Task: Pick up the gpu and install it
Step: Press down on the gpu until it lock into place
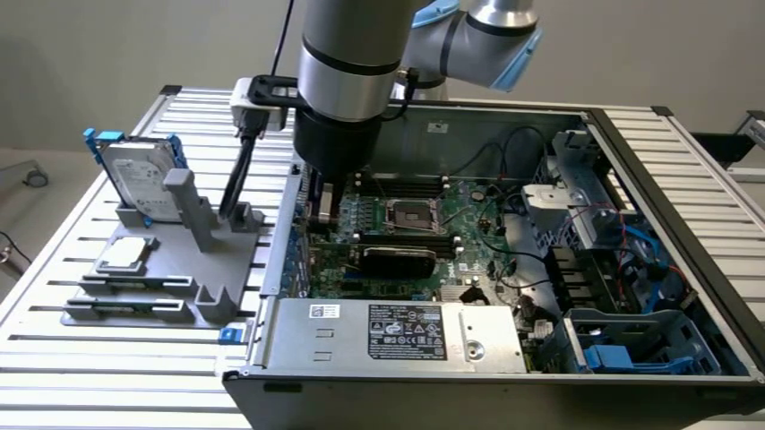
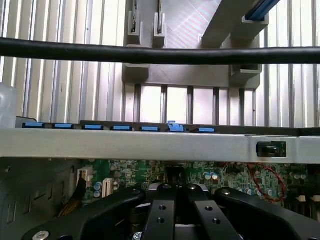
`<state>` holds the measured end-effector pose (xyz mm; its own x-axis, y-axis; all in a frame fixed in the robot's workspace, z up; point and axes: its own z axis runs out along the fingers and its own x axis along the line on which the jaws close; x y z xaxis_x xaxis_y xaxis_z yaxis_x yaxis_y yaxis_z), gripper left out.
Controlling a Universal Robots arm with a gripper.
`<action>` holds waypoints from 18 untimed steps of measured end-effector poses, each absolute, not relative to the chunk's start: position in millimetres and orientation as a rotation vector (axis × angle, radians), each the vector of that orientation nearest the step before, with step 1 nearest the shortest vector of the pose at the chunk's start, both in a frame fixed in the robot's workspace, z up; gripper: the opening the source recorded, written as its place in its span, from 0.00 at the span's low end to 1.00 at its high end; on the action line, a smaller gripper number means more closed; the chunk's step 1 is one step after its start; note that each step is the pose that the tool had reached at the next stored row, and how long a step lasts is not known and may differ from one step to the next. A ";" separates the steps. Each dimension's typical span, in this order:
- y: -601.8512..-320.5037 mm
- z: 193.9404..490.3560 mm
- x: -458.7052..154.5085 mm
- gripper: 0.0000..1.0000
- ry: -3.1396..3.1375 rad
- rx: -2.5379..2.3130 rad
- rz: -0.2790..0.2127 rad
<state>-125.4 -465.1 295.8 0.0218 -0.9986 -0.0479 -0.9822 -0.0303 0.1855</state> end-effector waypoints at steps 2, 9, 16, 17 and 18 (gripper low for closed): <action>-465.2 295.8 -125.7 0.11 -2.119 2.168 -0.251; -465.1 295.8 -126.9 0.11 -2.133 2.155 -0.252; -465.1 295.8 -127.9 0.11 -2.149 2.141 -0.253; -465.1 295.8 -128.0 0.11 -2.151 2.139 -0.253; -465.1 295.8 -128.0 0.11 -2.153 2.137 -0.253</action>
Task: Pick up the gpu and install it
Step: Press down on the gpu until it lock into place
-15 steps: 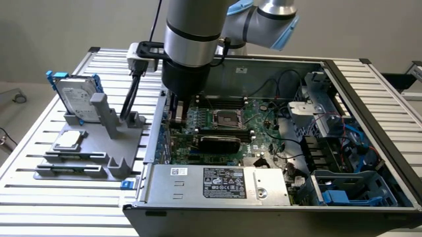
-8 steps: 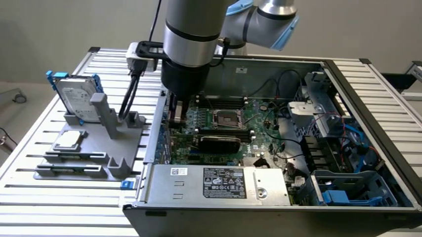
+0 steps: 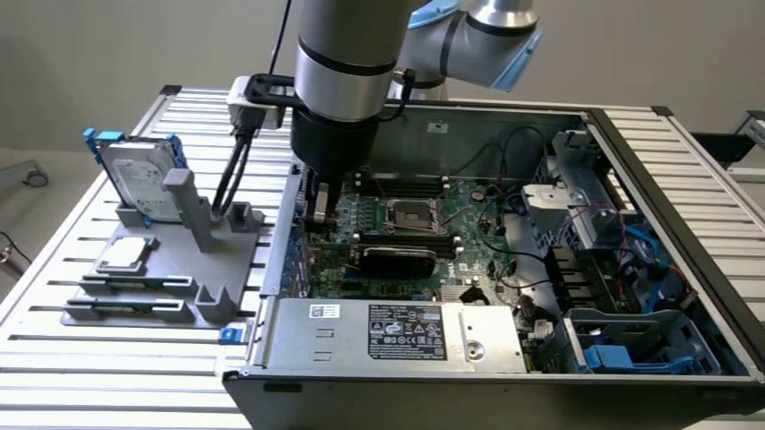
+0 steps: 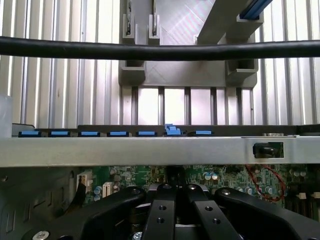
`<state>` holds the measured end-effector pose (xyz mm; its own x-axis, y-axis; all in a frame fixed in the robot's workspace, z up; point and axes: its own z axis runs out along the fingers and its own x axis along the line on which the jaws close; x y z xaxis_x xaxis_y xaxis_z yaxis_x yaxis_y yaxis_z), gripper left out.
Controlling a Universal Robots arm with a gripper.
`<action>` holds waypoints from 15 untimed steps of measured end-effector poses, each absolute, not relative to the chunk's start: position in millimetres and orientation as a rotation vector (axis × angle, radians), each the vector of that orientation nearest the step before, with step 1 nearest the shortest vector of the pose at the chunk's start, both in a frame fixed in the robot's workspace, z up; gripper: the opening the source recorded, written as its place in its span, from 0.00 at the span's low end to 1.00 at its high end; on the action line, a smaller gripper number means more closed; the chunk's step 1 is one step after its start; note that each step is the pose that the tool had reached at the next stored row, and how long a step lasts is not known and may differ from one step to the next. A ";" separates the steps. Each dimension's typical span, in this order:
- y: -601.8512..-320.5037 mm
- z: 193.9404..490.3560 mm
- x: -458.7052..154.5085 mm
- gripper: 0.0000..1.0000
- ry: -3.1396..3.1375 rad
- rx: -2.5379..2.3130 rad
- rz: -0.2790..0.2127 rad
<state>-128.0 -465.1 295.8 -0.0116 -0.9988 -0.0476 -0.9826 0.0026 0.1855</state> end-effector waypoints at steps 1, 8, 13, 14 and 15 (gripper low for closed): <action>-465.1 295.8 -128.1 0.11 -2.154 2.137 -0.253; -465.1 299.5 -127.6 0.11 -2.154 2.131 -0.246; -465.2 301.8 -126.7 0.11 -2.153 2.124 -0.235; -465.3 301.7 -126.6 0.11 -2.153 2.123 -0.233; -465.4 301.8 -126.6 0.11 -2.153 2.121 -0.230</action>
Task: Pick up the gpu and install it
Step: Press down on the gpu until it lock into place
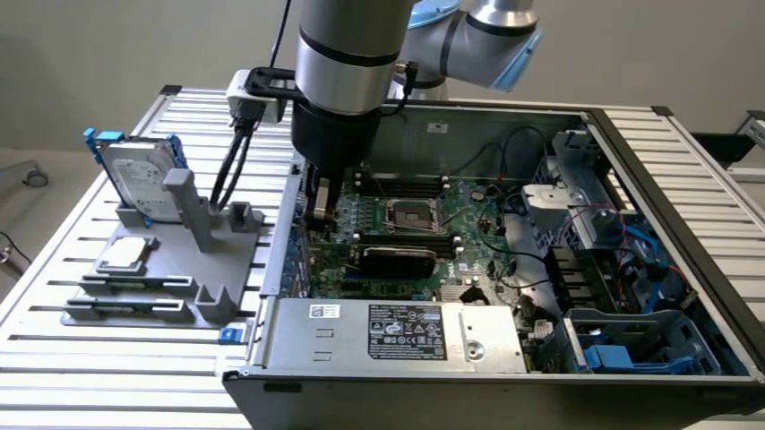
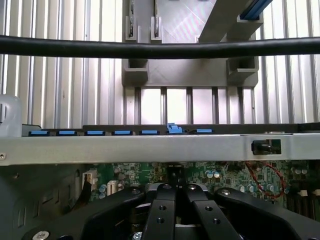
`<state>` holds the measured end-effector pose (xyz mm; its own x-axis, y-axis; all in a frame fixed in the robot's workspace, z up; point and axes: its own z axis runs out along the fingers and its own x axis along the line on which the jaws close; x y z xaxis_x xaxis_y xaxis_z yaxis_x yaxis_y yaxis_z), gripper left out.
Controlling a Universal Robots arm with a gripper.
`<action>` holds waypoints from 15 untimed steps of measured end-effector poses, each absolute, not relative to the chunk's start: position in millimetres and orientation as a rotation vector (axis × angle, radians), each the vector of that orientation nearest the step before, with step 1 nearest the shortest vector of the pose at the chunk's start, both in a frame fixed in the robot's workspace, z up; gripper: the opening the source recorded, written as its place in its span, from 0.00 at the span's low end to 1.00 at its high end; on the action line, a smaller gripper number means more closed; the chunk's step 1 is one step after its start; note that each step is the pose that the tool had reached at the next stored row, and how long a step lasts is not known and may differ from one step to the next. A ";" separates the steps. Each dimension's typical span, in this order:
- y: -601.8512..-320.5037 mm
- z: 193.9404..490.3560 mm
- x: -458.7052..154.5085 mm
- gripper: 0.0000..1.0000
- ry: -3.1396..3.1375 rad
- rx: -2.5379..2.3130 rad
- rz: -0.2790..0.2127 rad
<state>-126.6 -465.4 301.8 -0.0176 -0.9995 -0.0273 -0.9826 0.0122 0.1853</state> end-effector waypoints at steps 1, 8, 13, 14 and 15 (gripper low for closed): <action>-465.8 301.8 -126.6 0.11 -2.153 2.118 -0.228; -469.6 301.7 -126.6 0.11 -2.162 2.098 -0.212; -471.2 301.8 -126.7 0.11 -2.172 2.078 -0.202; -471.7 301.9 -126.6 0.11 -2.174 2.075 -0.201; -472.0 301.8 -126.6 0.11 -2.176 2.072 -0.200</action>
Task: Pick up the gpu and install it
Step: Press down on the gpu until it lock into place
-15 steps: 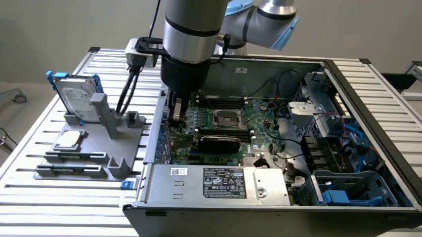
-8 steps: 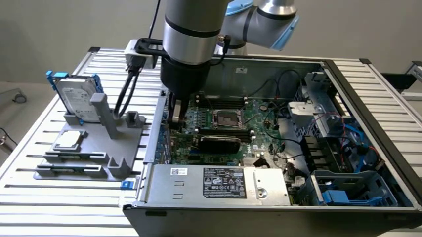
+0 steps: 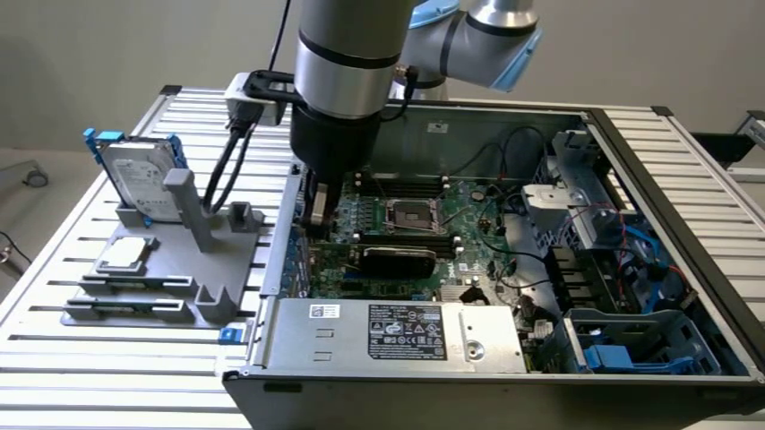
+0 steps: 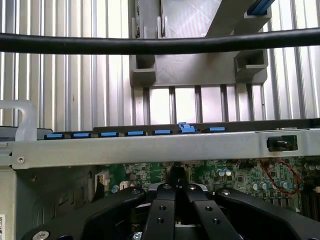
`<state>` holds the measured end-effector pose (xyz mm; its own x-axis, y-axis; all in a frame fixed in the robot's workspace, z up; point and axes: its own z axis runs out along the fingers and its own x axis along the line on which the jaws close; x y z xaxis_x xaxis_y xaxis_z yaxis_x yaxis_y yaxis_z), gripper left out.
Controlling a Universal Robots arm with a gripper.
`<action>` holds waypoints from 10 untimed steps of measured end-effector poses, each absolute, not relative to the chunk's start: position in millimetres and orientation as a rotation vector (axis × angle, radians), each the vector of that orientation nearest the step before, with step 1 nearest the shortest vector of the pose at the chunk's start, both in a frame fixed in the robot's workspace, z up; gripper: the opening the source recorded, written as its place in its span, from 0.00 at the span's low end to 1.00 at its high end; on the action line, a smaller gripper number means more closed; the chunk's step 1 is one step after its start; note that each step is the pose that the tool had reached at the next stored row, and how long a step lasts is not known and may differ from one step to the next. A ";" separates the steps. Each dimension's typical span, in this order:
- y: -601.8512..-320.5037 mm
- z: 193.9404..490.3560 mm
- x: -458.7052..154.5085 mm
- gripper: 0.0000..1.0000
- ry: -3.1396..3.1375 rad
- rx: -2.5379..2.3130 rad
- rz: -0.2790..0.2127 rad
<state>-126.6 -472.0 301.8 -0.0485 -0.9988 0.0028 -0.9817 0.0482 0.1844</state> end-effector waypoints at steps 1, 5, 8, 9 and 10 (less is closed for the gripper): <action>-472.3 301.8 -126.6 0.11 -2.178 2.069 -0.198; -473.3 301.9 -126.6 0.11 -2.187 2.056 -0.194; -473.4 301.8 -126.6 0.11 -2.197 2.045 -0.194; -473.4 301.8 -126.6 0.11 -2.200 2.041 -0.194; -473.4 301.8 -126.7 0.11 -2.203 2.038 -0.194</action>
<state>-126.7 -473.4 301.8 -0.0769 -0.9970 0.0111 -0.9797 0.0776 0.1847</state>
